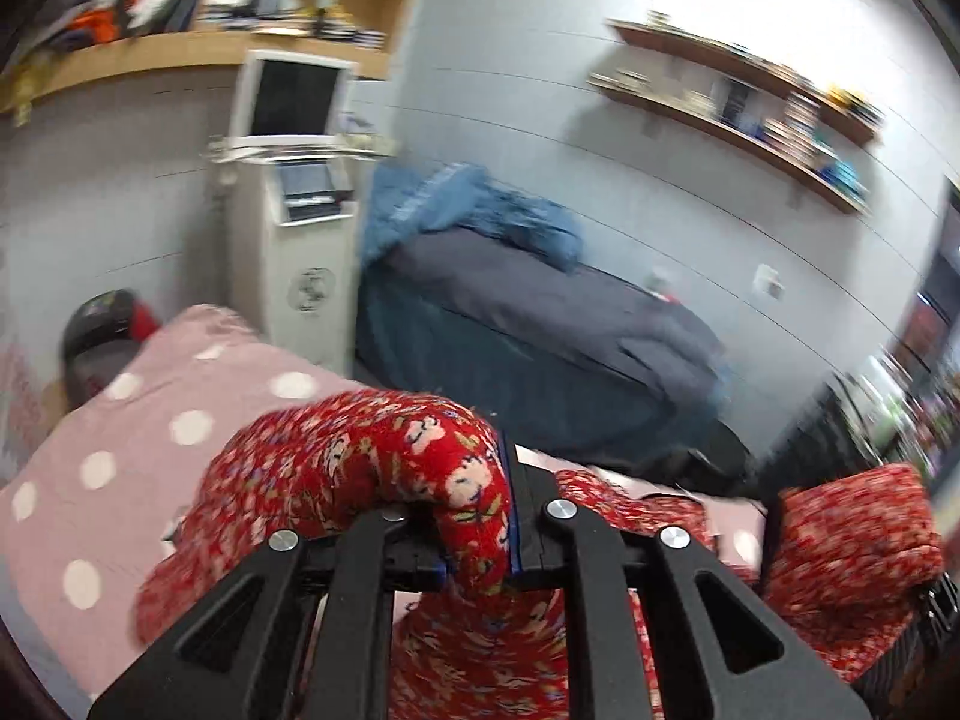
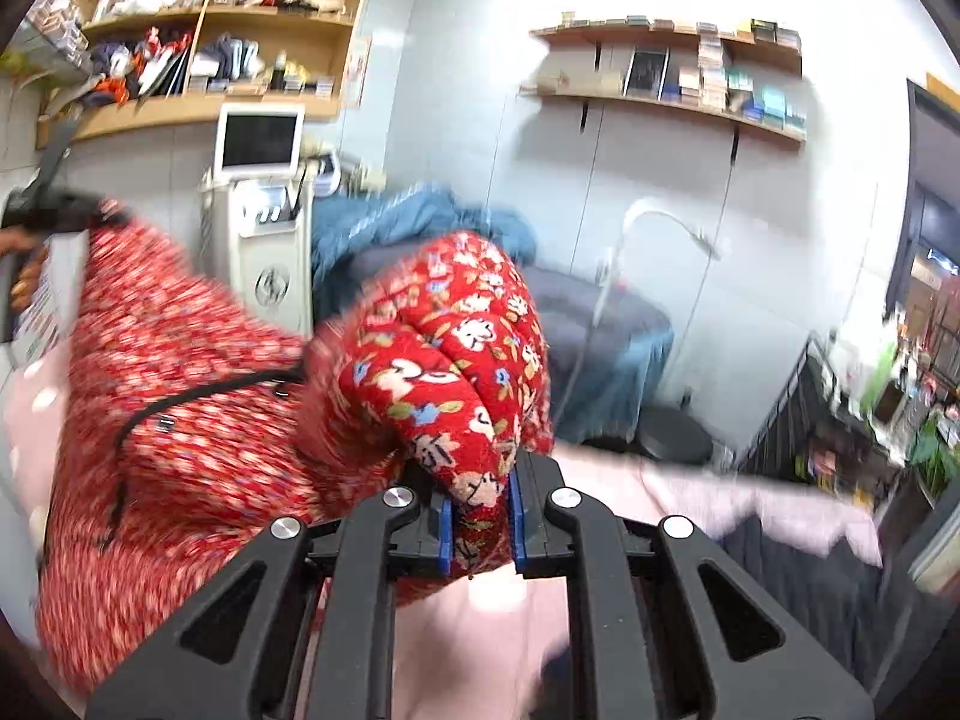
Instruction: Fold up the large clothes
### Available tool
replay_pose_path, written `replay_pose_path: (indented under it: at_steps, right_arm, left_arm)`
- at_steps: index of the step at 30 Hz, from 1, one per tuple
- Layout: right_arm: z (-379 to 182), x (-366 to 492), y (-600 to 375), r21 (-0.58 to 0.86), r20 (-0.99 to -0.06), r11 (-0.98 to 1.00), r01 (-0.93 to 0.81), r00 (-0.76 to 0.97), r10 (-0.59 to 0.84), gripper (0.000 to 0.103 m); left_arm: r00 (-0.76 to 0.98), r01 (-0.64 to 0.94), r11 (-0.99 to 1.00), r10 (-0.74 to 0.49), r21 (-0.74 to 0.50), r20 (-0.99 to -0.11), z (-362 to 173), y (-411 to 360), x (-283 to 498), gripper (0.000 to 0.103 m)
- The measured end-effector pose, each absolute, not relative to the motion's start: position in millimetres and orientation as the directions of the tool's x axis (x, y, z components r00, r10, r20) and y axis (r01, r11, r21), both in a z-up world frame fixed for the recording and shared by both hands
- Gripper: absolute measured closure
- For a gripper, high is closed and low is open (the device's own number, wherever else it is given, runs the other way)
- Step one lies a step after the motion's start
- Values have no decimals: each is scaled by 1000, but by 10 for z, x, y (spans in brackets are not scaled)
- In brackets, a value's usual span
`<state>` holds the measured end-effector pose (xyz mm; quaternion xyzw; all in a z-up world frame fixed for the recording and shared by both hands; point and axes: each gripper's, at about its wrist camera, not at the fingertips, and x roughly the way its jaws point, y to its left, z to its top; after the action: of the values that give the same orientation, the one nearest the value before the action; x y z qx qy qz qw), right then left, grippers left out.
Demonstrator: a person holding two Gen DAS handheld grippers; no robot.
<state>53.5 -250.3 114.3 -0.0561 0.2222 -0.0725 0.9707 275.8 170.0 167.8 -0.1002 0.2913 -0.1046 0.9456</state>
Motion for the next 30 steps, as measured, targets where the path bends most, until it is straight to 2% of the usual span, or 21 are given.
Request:
replay_pose_path:
  at_steps: [1, 2, 3, 4, 7, 10, 14, 17, 23, 30]
  right_arm:
    - [1148, 844, -2611, -77, -478, 990, 120, 867, -142, 64]
    - [1124, 1053, -2722, -11, -530, 991, 135, 839, -120, 26]
    - [1024, 1276, -2888, 73, -591, 980, 183, 800, -105, 12]
    - [814, 1454, -3052, 172, -649, 951, 255, 756, -85, 9]
    - [115, 1400, -3244, 382, -691, 857, 347, 723, 15, 9]
    - [-656, 1215, -3153, 402, -798, 823, 401, 594, 100, 9]
    - [-1291, 865, -2812, 400, -852, 837, 373, 488, 190, 9]
    - [-1434, 683, -2532, 404, -860, 854, 326, 453, 234, 9]
    - [-1423, 653, -1957, 481, -815, 858, 181, 454, 361, 9]
    - [-1590, 294, -1433, 568, -789, 814, 126, 365, 494, 9]
  left_arm:
    - [808, 85, 965, -213, -248, -550, 1589, 1666, 2873, 69]
    - [787, 25, 968, -173, -250, -592, 1448, 1754, 3004, 56]
    - [748, 12, 965, -181, -260, -638, 1251, 1776, 3121, 33]
    - [713, 18, 960, -209, -280, -669, 1050, 1718, 3196, 21]
    - [645, -45, 941, -228, -334, -729, 421, 1851, 3196, 18]
    - [588, -143, 907, -245, -397, -771, -200, 2106, 2983, 18]
    - [572, -236, 860, -254, -453, -780, -586, 2603, 2433, 18]
    - [603, -250, 880, -185, -404, -776, -628, 2880, 2035, 18]
    - [647, -256, 902, -108, -348, -755, -550, 3259, 1540, 9]
    - [611, -293, 892, -103, -346, -785, -868, 3405, 1257, 9]
